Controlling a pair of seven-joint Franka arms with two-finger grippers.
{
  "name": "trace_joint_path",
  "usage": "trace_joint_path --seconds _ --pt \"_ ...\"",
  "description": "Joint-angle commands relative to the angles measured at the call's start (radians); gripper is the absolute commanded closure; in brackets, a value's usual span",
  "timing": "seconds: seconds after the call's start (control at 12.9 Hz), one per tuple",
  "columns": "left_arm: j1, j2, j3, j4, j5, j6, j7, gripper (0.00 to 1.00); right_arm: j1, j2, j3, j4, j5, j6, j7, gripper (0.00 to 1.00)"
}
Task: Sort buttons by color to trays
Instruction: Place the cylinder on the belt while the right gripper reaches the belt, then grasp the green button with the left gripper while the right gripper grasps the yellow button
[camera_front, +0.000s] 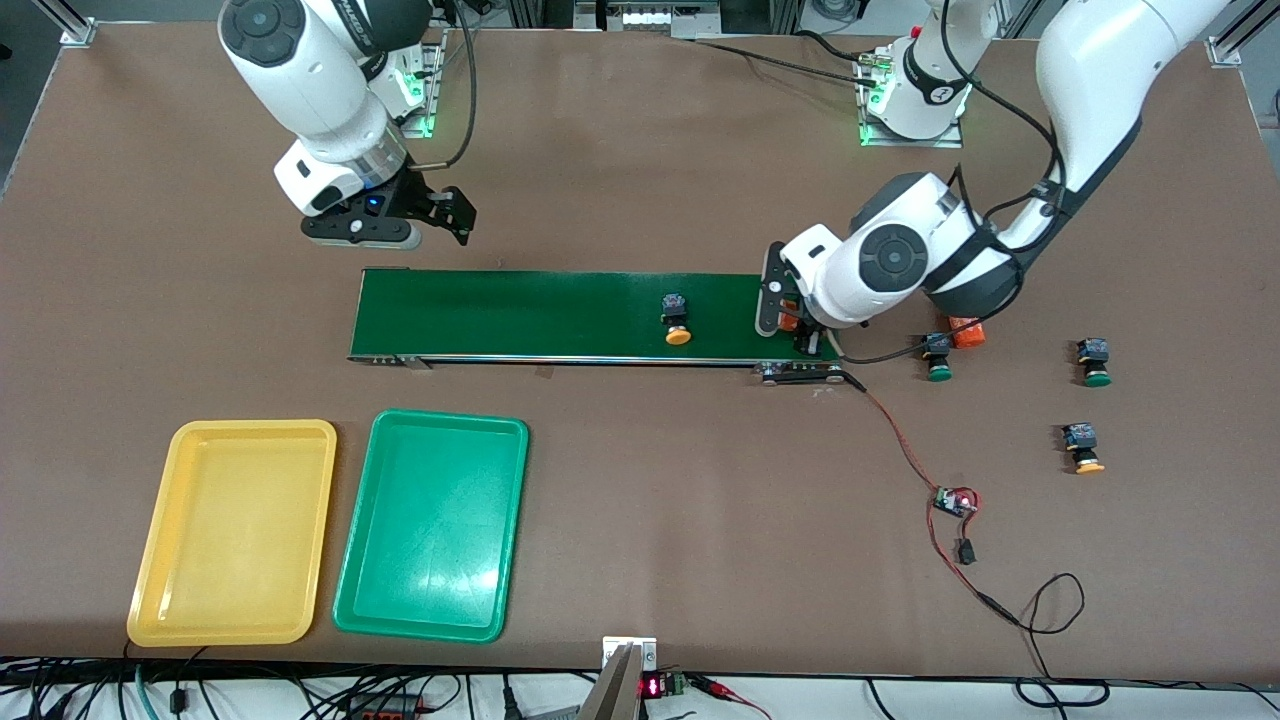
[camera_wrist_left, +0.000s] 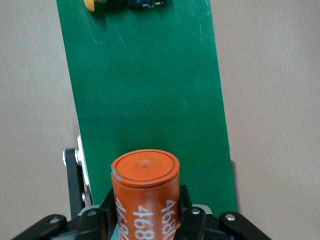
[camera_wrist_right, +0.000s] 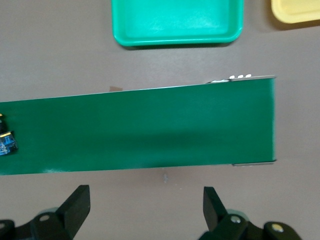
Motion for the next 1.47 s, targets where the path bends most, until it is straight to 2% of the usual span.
trace_joint_path --seconds 0.0,0.31,0.54,0.7,0.93,1.08,1.39 --pt "-0.036 -0.005 0.021 0.004 0.053 0.020 -0.083 0.00 0.029 0.038 0.014 0.000 -0.003 0.050 0.049 0.00" --pt "-0.016 -0.021 0.021 0.018 0.056 -0.024 -0.084 0.00 0.069 0.101 0.049 0.006 -0.127 0.081 0.206 0.00" --pt "0.034 -0.037 0.018 0.098 0.056 -0.151 -0.097 0.00 0.109 0.144 0.051 0.014 -0.158 0.119 0.277 0.00" --pt "0.099 -0.036 0.023 0.141 0.053 -0.190 -0.171 0.00 0.120 0.164 0.051 0.026 -0.194 0.119 0.314 0.00" --pt "0.199 -0.033 0.027 0.147 0.057 -0.190 -0.486 0.00 0.144 0.216 0.051 0.052 -0.268 0.136 0.342 0.00" --pt "0.203 -0.033 0.068 0.150 0.057 -0.193 -0.748 0.00 0.146 0.239 0.051 0.051 -0.286 0.176 0.336 0.00" --pt "0.217 -0.028 0.079 0.133 0.057 -0.199 -1.252 0.00 0.155 0.245 0.051 0.051 -0.301 0.202 0.277 0.00"
